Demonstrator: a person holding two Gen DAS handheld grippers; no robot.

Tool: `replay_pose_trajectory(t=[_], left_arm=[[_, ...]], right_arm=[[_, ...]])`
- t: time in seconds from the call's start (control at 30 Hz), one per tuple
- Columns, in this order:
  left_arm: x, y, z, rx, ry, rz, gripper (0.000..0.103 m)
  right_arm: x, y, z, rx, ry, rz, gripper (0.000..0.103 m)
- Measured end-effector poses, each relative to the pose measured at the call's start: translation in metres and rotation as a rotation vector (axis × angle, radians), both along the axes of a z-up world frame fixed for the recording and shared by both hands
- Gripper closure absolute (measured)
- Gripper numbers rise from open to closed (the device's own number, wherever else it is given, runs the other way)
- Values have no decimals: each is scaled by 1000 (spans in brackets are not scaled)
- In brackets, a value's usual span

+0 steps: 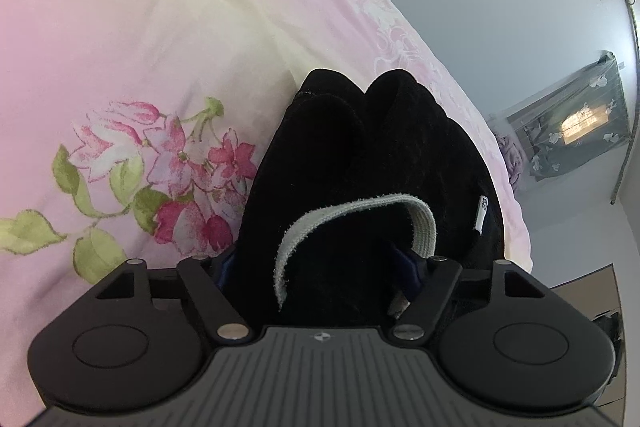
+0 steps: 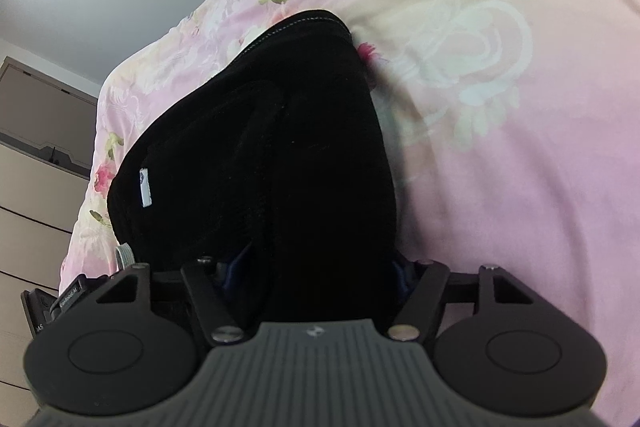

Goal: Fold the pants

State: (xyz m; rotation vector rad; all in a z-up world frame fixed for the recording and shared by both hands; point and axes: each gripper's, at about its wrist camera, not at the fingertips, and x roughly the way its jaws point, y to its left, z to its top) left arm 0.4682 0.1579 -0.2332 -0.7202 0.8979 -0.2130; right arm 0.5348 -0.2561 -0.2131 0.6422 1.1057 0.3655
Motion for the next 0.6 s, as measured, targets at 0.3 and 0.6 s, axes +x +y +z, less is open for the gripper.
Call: replay_pose_trajectory(t=[0.3,0.6], left_arm=[[-33,-6,35,26,-80,19,46],[-84,-5,68,-12,-117,17,49]], right_arm=[[-14,10,51,-32,-73,26,58],[-65,20,112,-51,-107,92,61]])
